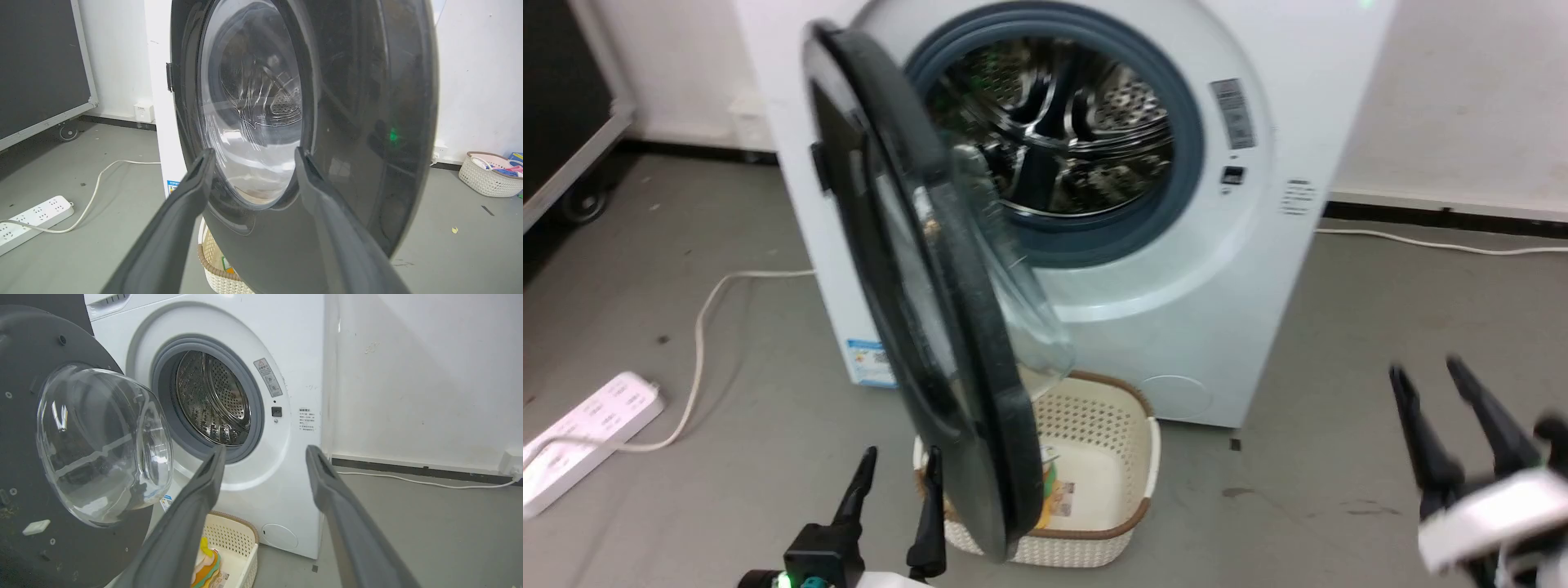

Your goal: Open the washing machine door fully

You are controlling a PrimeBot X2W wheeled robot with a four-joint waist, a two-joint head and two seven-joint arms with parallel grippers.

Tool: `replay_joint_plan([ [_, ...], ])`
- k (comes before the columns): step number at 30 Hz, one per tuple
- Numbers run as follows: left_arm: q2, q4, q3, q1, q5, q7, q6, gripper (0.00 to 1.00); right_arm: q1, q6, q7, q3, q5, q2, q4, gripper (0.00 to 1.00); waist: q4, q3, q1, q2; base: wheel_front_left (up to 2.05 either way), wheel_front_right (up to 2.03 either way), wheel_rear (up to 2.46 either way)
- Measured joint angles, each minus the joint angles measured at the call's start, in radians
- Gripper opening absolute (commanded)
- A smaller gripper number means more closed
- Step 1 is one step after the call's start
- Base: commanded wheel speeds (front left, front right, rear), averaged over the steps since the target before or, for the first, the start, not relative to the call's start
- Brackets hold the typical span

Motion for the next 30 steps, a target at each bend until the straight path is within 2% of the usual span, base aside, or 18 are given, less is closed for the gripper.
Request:
replay_joint_plan([
  [3,0.0,0.002,0.012,0.005,0.001,0.0,-0.012,1.0,0.11,0.0,-0.013,-0.105,-0.161,0.074,-0.055,1.0,-0.03,-0.008,0.0,0.0,0.0,0.0,0.0],
  [4,0.0,0.002,0.016,0.008,0.002,0.0,-0.018,1.0,0.182,0.0,-0.016,-0.164,-0.259,0.142,-0.09,1.0,-0.046,-0.012,0.0,0.0,0.0,0.0,0.0],
  [5,0.0,0.002,0.016,0.008,0.002,0.0,-0.018,1.0,0.182,0.0,-0.016,-0.164,-0.259,0.142,-0.09,1.0,-0.046,-0.012,0.0,0.0,0.0,0.0,0.0],
  [9,0.0,0.002,0.034,0.023,0.013,0.0,-0.021,1.0,0.302,0.0,-0.02,-0.228,-0.421,0.284,-0.156,1.0,-0.079,-0.015,-0.0001,0.0,0.0,0.0,0.0],
  [14,0.0,0.005,0.044,0.046,0.023,0.0,-0.03,1.0,0.342,0.0,-0.02,-0.242,-0.489,0.343,-0.177,1.0,-0.098,-0.015,0.0,0.0,0.0,0.0,0.0],
  [26,0.0,0.037,0.051,0.065,0.018,0.0,-0.03,1.0,0.353,0.0,-0.02,-0.255,-0.514,0.374,-0.172,1.0,-0.098,-0.015,0.0,-0.0001,0.0,0.0,0.0],
  [27,0.0,0.038,0.053,0.065,0.018,0.0,-0.03,0.43,0.353,0.0,-0.02,-0.25,-0.514,0.375,-0.171,1.0,-0.098,-0.015,0.0,0.0,0.0,0.0,0.0],
  [28,0.0,0.038,0.053,0.065,0.018,0.0,-0.03,0.0,0.353,0.0,-0.02,-0.25,-0.514,0.375,-0.171,1.0,-0.098,-0.015,0.0,0.0,0.0,0.0,0.0],
  [30,0.0,0.037,0.055,0.065,0.022,0.0,-0.039,0.0,0.353,0.0,-0.02,-0.246,-0.514,0.375,-0.171,1.0,-0.094,-0.014,0.0,0.0,0.0,0.0,0.0],
])
